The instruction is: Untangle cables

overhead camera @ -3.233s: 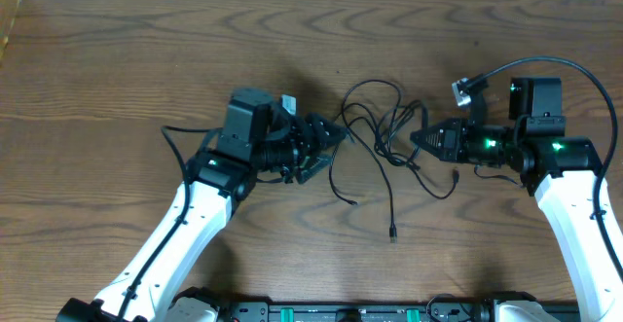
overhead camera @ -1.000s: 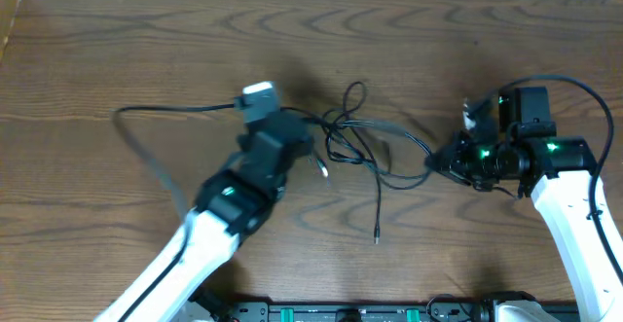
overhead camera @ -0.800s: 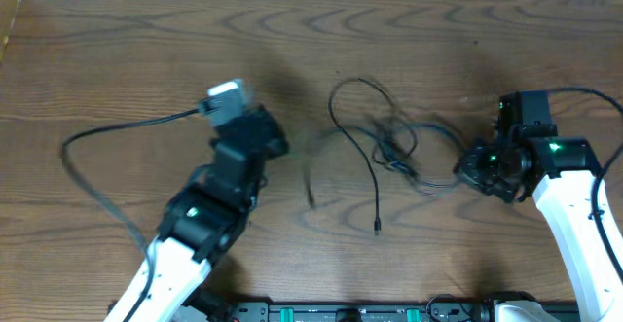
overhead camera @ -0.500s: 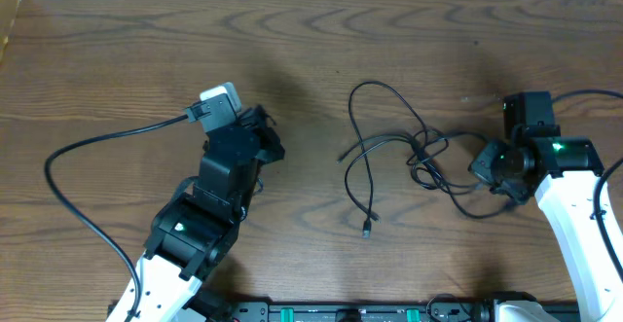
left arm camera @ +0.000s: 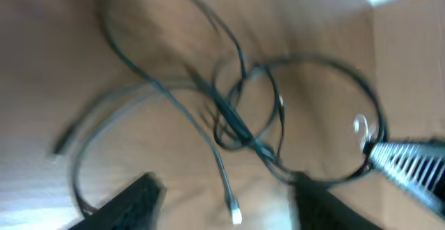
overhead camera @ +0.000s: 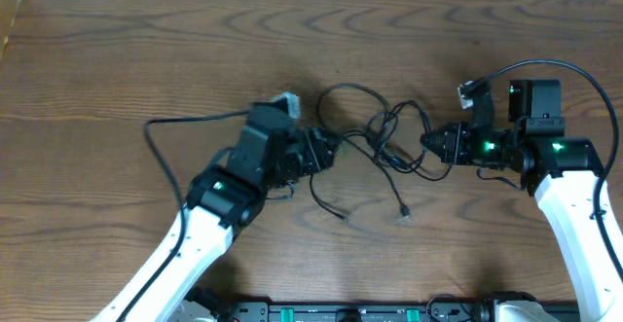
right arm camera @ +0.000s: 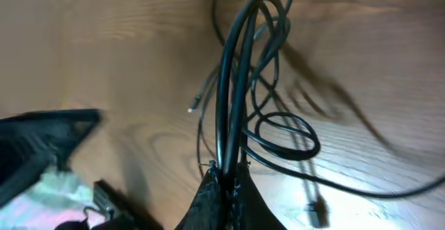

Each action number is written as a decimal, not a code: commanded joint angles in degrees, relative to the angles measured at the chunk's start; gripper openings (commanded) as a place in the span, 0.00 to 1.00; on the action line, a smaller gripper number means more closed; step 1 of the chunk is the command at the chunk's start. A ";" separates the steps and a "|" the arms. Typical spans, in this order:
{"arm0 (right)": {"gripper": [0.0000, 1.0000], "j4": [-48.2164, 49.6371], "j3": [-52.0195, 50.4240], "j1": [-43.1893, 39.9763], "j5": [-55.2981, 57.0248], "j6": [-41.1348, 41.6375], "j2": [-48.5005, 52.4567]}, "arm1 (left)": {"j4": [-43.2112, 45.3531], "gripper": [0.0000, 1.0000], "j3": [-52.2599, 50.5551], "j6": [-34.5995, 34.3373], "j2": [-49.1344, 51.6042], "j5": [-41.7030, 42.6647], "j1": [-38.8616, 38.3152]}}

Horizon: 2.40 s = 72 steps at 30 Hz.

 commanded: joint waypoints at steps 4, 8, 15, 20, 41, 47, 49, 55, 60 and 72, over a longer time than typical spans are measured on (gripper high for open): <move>0.01 1.20 0.24 -0.11 -5.33 -2.89 -0.17 | 1.49 0.95 0.50 -5.33 7.06 18.12 0.09; 0.01 1.11 0.22 -0.11 -5.44 -2.89 -0.17 | 1.57 0.95 0.50 -17.33 11.45 18.27 0.09; 0.01 0.28 0.22 -0.04 -6.47 -2.67 -0.17 | 11.02 0.88 0.50 -25.97 22.18 18.25 -0.07; 0.01 0.26 0.22 -0.04 -7.21 -2.69 -0.17 | 20.46 0.85 0.50 -31.06 27.43 18.25 -0.46; 0.02 -4.13 0.22 0.31 -0.55 -2.45 -0.17 | 32.83 0.08 0.50 -29.33 33.86 13.64 -1.40; 0.02 -12.07 0.22 0.33 20.94 6.29 -0.17 | 32.94 0.08 0.50 -29.35 33.64 21.49 4.79; 0.07 -13.18 0.22 0.33 21.59 6.34 -0.17 | 32.92 0.08 0.50 -29.35 33.64 23.34 5.79; 0.16 -13.79 0.17 1.60 10.40 -0.17 -0.17 | 34.01 0.08 0.50 -31.93 33.64 24.90 6.03; 0.31 -11.93 0.17 4.59 -4.09 -7.50 -0.17 | 35.06 0.08 0.50 -31.93 33.64 24.85 6.03; 0.43 9.57 -2.51 15.15 0.68 -7.17 1.20 | 35.06 0.08 0.50 -34.56 33.64 26.93 4.85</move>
